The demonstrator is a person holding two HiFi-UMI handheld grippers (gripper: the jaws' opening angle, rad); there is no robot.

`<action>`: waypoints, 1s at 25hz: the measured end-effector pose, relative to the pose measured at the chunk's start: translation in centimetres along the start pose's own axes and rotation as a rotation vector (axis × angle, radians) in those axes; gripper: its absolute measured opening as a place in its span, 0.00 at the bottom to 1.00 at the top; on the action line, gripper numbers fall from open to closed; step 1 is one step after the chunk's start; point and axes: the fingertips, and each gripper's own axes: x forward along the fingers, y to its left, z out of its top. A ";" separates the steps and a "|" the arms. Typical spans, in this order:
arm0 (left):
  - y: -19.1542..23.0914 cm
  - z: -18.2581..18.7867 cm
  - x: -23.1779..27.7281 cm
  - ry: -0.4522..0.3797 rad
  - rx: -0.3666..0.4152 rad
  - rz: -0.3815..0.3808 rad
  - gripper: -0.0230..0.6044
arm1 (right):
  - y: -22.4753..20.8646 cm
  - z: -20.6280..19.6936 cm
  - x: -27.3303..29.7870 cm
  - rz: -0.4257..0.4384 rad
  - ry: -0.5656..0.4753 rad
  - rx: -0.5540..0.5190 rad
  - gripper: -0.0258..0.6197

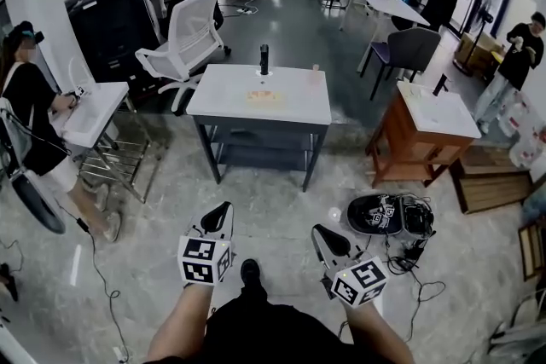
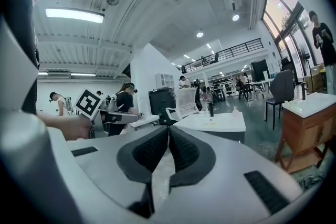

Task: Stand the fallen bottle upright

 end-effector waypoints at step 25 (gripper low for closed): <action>19.7 5.8 19.8 0.008 -0.025 -0.051 0.07 | -6.4 5.7 30.5 0.083 0.100 -0.017 0.10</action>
